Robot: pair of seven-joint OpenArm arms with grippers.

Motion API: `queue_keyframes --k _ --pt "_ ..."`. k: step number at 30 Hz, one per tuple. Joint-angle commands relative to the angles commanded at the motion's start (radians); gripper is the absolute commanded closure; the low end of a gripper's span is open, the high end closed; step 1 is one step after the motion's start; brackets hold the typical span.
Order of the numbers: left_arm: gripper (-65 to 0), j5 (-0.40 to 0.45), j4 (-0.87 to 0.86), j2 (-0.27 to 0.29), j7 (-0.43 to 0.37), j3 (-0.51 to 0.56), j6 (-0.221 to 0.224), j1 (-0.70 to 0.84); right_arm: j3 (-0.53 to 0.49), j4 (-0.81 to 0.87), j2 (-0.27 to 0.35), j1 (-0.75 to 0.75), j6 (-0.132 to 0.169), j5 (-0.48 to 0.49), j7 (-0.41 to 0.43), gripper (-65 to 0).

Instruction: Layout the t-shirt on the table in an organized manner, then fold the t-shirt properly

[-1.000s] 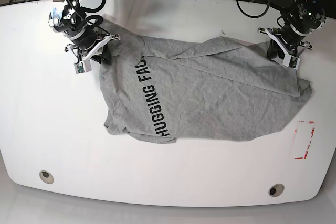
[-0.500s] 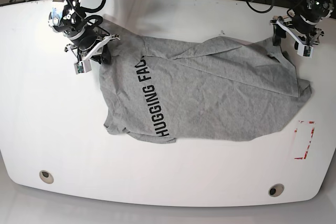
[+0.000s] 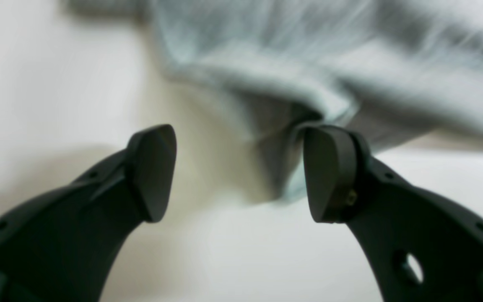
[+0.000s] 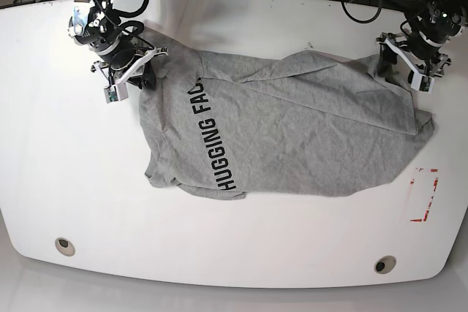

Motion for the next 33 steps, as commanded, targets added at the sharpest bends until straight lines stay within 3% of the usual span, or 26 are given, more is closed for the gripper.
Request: queue_keyframes --k 13,20,33 --pt "-56.3 0.005 0.000 -0.002 0.000 0.048 0.000 0.000 0.000 0.000 0.000 0.000 0.000 0.000 0.000 0.0" --pt "-56.8 0.006 -0.002 -0.034 -0.002 0.046 0.000 0.002 0.002 0.000 -0.002 0.000 0.000 0.000 0.000 0.0" --pt "-56.4 0.006 -0.097 -0.037 -0.005 0.048 0.000 -0.028 0.002 0.000 -0.005 0.002 0.000 0.000 0.000 0.0"
